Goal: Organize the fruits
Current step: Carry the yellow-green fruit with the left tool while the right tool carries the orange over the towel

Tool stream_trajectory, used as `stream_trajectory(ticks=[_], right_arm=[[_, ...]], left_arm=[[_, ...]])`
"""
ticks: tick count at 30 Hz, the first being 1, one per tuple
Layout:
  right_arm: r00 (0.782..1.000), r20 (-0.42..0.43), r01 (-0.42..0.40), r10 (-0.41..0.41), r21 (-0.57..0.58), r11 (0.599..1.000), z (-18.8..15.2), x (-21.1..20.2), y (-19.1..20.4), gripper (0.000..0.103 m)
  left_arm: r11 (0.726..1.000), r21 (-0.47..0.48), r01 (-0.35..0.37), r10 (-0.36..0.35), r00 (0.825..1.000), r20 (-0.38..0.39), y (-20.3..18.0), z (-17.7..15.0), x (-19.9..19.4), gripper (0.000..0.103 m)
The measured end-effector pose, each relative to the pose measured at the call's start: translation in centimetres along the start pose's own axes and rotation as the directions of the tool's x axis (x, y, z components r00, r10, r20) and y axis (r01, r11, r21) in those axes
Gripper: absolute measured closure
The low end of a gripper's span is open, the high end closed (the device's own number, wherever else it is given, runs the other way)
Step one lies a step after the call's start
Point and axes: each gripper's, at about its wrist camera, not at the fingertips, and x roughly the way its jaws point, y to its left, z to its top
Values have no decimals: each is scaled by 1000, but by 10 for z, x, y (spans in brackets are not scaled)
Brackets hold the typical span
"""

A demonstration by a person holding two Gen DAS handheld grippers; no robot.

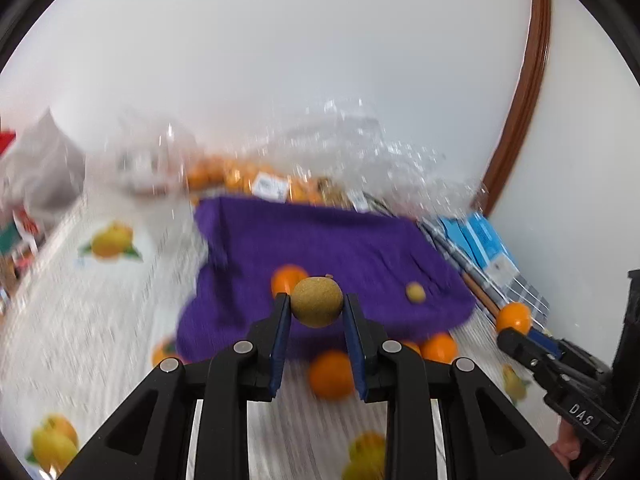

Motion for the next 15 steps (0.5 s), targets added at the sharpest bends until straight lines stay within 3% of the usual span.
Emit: stream_trajectory(ticks=[8,15], right_arm=[[999,37,13,-12,-22,1000,42,39,-3,68],[1000,-8,-13,13,20,1000,38,80,-13,68]], left_arm=[[999,2,-54,54,996,68,12,24,36,78],[996,-74,-57,60,998,35,37,17,56,78]])
